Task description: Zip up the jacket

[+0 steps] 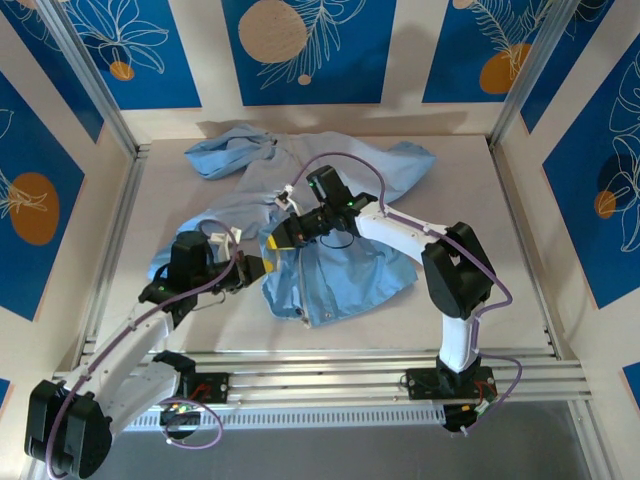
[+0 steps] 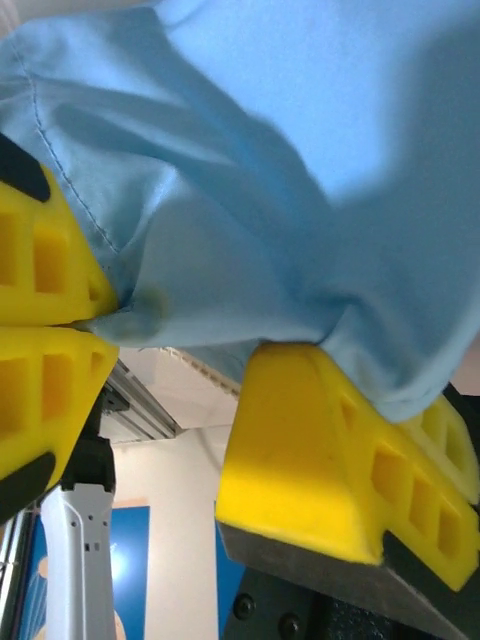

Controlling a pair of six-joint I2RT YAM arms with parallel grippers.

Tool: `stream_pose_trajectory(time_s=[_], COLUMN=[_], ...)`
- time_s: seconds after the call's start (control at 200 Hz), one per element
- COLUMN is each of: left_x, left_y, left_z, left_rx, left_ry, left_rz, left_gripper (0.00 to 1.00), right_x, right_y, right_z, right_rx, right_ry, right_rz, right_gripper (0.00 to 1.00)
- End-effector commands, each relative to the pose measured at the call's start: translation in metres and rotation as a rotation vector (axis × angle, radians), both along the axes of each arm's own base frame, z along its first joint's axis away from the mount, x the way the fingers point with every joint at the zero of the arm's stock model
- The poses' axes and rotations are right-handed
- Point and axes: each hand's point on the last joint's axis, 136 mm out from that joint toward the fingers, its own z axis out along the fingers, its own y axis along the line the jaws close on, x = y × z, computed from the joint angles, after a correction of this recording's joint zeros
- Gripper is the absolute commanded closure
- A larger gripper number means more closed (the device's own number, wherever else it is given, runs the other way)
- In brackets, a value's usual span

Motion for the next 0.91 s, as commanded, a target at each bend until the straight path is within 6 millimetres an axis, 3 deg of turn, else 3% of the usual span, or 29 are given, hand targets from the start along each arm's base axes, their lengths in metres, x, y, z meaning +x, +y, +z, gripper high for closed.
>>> stream_pose_trajectory(time_s=[0.0,0.075,0.145,0.305,0.41,0.67,0.9], left_x=[-0.002,-0.001,0.000,0.000,0.000,-0.001,-0.004], left_y=[0.003,0.006,0.007,0.007,0.007,0.004,0.007], left_z=[-0.010,-0.019,-0.025,-0.034,-0.039,-0.056,-0.061], left_rx=[0.026,0.033,0.026,0.024,0.019,-0.005,0.002], left_ry=[-0.021,-0.020,-0.013,0.004,0.018,0.058,0.068], left_rz=[-0.004,0.013,0.020,0.014,0.015,0.009,0.023], left_gripper=[1.00,1.00,1.00,1.00,1.00,1.00,1.00], right_x=[0.003,0.005,0.005,-0.004,-0.021,-0.033,-0.028], right_y=[-0.005,-0.018,-0.035,-0.082,-0.100,-0.101,-0.106], right_z=[0.006,0.002,-0.006,-0.045,-0.068,-0.086,-0.117], right_rx=[-0.068,-0.137,-0.206,-0.416,-0.535,-0.707,-0.885], right_ry=[-0.001,0.001,0.007,0.065,0.082,0.062,0.106], right_rz=[-0.048,-0.101,-0.155,-0.283,-0.308,-0.274,-0.254], right_gripper=[0.72,0.60,0.55,0.54,0.53,0.60,0.51])
